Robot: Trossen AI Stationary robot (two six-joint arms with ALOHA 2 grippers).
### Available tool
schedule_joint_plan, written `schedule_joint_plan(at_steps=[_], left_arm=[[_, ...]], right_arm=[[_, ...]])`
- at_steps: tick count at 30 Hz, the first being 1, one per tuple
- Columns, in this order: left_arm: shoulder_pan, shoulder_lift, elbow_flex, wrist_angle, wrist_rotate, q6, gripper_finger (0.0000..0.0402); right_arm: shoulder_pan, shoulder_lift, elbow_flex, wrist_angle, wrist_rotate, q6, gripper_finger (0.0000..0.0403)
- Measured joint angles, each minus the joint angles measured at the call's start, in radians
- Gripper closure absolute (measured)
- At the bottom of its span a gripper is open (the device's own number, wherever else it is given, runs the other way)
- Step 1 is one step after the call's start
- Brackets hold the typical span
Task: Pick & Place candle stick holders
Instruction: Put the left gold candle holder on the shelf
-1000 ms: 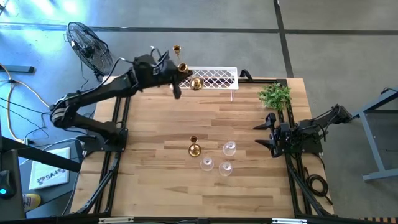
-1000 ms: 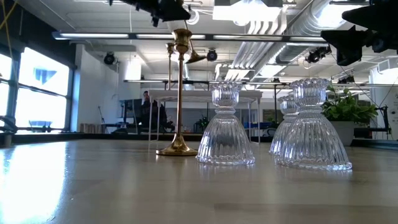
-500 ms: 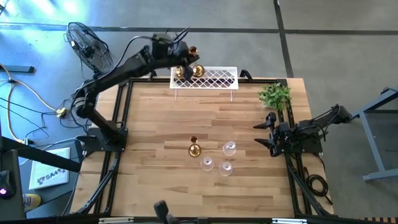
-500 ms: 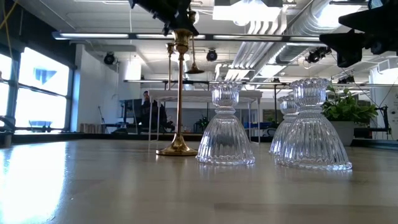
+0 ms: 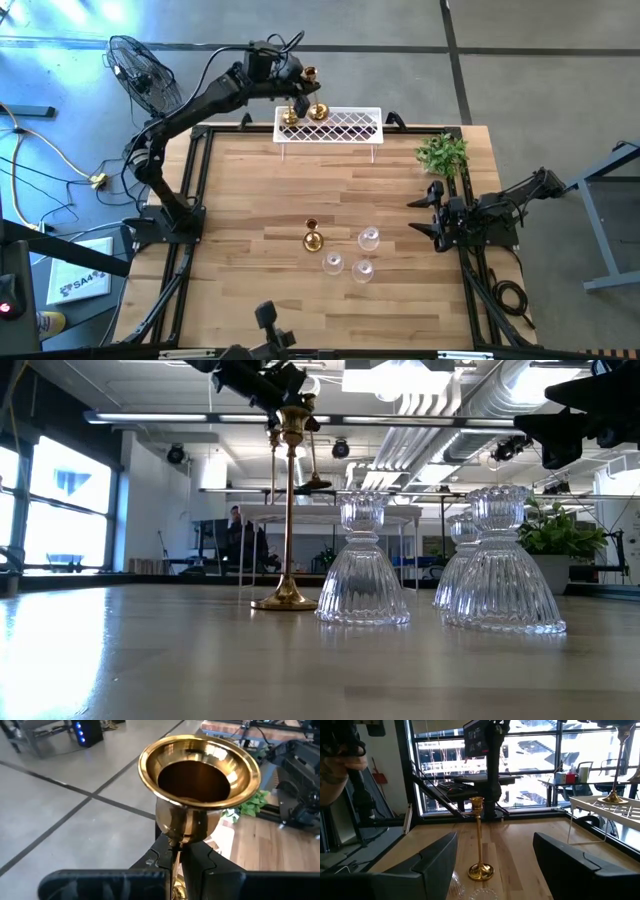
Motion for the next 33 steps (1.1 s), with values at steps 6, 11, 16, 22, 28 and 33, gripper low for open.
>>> schedule_joint_plan(at_steps=[6,11,16,22,28,33], left_arm=[[-0.01,0.008,0.0,0.04,0.02,-0.001,0.0394],[-0.009,0.008,0.0,0.041,0.018,-0.002,0.0394],[-0.009,0.008,0.0,0.045,0.018,-0.006,0.0394],[-0.035,0.009,0.013,0.036,-0.053,-0.029,0.0394],[-0.109,0.008,0.08,-0.022,-0.285,-0.069,0.0394],[-0.206,0.009,0.089,-0.038,-0.515,-0.152,0.0394]], right_arm=[[0.0,0.0,0.0,0.0,0.0,0.0,0.0146],[0.0,0.0,0.0,0.0,0.0,-0.003,0.0146],[0.0,0.0,0.0,-0.003,0.0,-0.004,0.0146],[0.0,0.0,0.0,-0.017,0.0,-0.002,0.0146],[0.0,0.0,0.0,-0.017,-0.001,-0.004,0.0146],[0.0,0.0,0.0,-0.024,-0.002,-0.006,0.0146]])
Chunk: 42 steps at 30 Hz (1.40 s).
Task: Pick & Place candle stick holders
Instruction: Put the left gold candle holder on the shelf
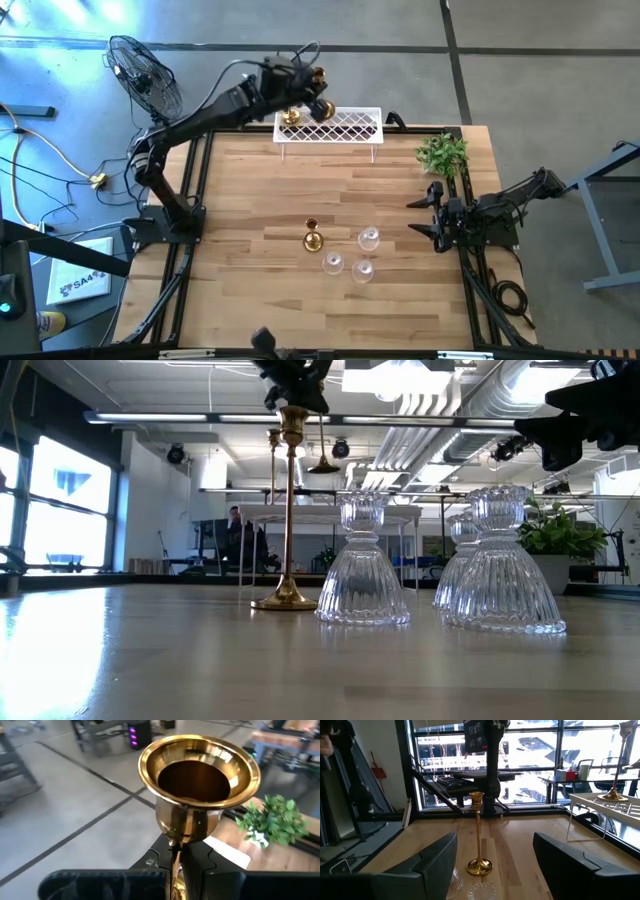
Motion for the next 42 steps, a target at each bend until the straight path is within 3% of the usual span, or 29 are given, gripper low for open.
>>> schedule_joint_plan(at_steps=[12,25,42], left_arm=[[-0.079,0.028,-0.007,-0.016,-0.331,-0.198,0.0394],[-0.097,0.097,-0.008,-0.019,-0.444,-0.332,0.0394],[-0.097,0.097,-0.008,-0.052,-0.471,-0.427,0.0394]], right_arm=[[0.0,0.0,0.0,-0.047,-0.128,0.004,0.0146],[0.0,-0.001,0.0,-0.043,-0.196,0.002,0.0146],[0.0,-0.001,0.0,-0.001,-0.198,-0.106,0.0146]])
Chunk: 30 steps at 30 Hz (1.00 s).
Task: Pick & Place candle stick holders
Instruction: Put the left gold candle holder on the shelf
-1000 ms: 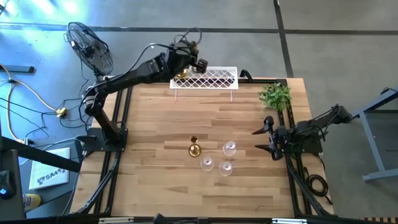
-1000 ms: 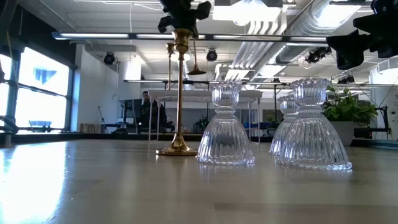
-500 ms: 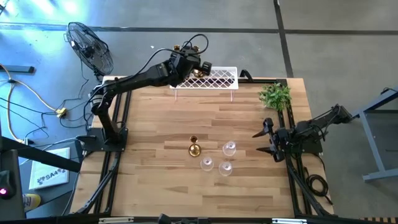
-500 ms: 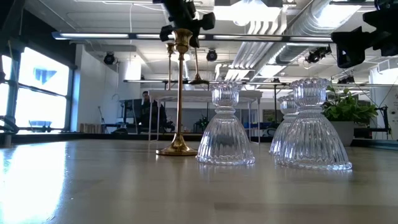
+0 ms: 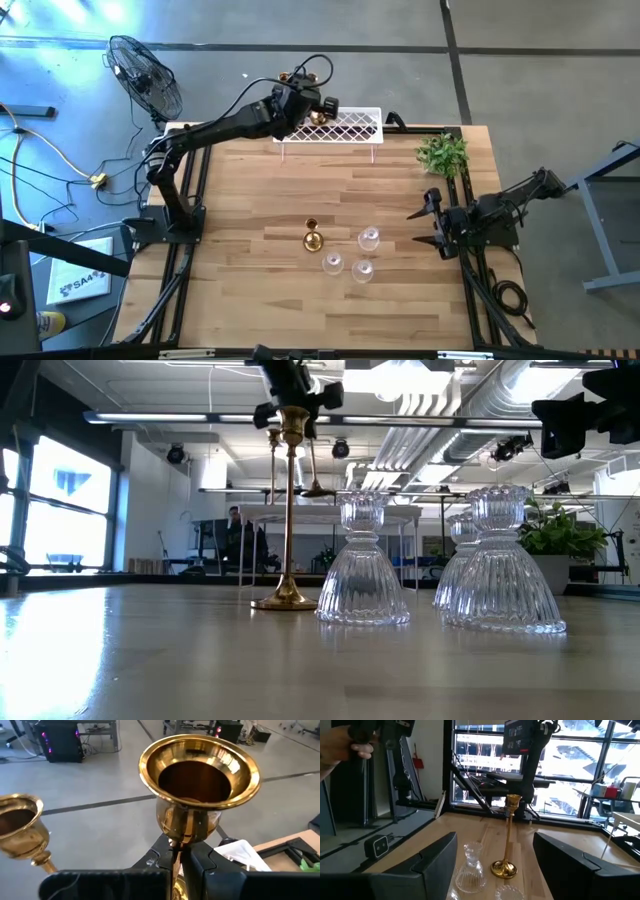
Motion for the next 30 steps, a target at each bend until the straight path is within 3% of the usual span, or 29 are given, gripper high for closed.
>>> schedule_joint_plan(at_steps=[11,30], left_arm=[[0.001,0.085,0.0,0.067,-0.008,-0.002,0.0394],[0.016,0.097,0.0,0.076,-0.033,0.062,0.0394]], right_arm=[[0.0,-0.001,0.0,-0.017,-0.002,-0.008,0.0146],[0.0,0.012,0.0,-0.019,-0.011,0.0,0.0146]])
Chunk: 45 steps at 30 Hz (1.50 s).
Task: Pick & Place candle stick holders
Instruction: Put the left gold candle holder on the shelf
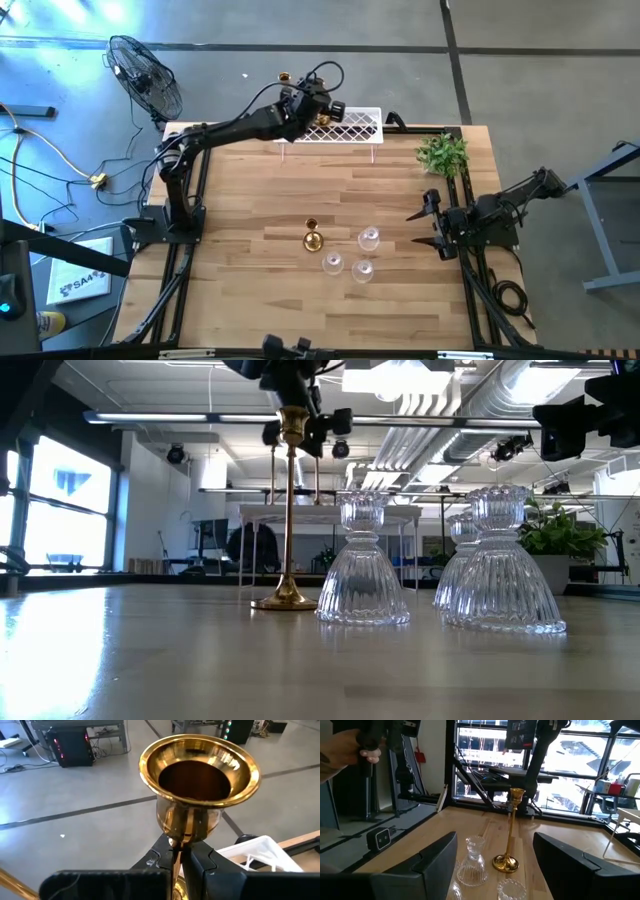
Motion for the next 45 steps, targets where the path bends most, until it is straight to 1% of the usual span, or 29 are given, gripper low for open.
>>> schedule_joint_plan(at_steps=[5,11,15,28,36,45], left_arm=[[0.012,0.0,0.0,-0.017,0.018,-0.006,0.0394],[0.025,0.0,0.0,-0.018,0.061,-0.013,0.039],[0.026,0.005,0.0,-0.021,0.05,-0.027,0.0384],[0.026,0.007,0.0,-0.017,0.035,-0.026,0.0379],[0.025,0.007,0.0,0.004,0.07,0.051,0.0377],[0.024,0.007,0.0,0.007,0.068,0.044,0.0375]], right_arm=[[0.0,0.0,0.0,0.0,0.0,0.0,0.0146],[0.0,0.0,0.0,-0.007,0.0,-0.001,0.0146],[0.0,0.0,0.0,-0.025,0.0,0.0,0.0146],[0.0,0.0,0.0,-0.035,-0.012,0.005,0.0146],[0.0,0.0,0.0,-0.047,-0.012,0.005,0.0146],[0.0,0.0,0.0,-0.066,-0.017,0.022,0.0146]])
